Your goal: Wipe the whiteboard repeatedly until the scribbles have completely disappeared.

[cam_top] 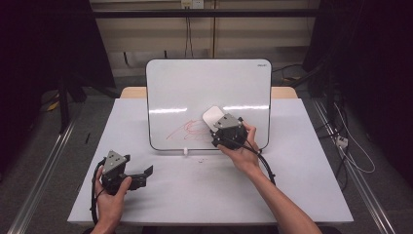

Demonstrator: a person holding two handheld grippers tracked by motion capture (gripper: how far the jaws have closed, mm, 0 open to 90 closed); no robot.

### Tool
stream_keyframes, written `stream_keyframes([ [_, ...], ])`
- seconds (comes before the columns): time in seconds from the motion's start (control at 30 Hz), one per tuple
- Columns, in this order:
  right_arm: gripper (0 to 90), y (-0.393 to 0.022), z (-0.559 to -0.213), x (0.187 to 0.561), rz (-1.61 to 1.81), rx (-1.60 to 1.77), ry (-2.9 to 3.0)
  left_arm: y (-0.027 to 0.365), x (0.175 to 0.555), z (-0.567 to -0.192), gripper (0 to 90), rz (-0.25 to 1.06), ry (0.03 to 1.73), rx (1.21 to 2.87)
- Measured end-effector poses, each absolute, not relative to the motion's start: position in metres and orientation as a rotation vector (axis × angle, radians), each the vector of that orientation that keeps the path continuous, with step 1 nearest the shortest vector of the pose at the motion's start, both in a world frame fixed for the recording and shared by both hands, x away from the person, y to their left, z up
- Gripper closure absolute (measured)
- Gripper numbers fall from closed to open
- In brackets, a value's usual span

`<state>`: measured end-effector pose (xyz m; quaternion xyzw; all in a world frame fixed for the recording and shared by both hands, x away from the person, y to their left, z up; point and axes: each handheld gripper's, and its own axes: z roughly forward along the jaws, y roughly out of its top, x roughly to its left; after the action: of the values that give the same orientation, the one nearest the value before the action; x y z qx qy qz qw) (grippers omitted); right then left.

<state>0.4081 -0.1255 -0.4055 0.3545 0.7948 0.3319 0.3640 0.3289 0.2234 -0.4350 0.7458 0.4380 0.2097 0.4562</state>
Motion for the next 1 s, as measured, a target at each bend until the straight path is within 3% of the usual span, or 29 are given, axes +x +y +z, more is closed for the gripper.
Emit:
stream_keyframes([
  [1.0, 31.4, -0.107, -0.414, 0.403, 0.748, 0.900, 1.964, 0.223, 0.329, -0.434, 5.5, 0.522, 1.072, 1.840],
])
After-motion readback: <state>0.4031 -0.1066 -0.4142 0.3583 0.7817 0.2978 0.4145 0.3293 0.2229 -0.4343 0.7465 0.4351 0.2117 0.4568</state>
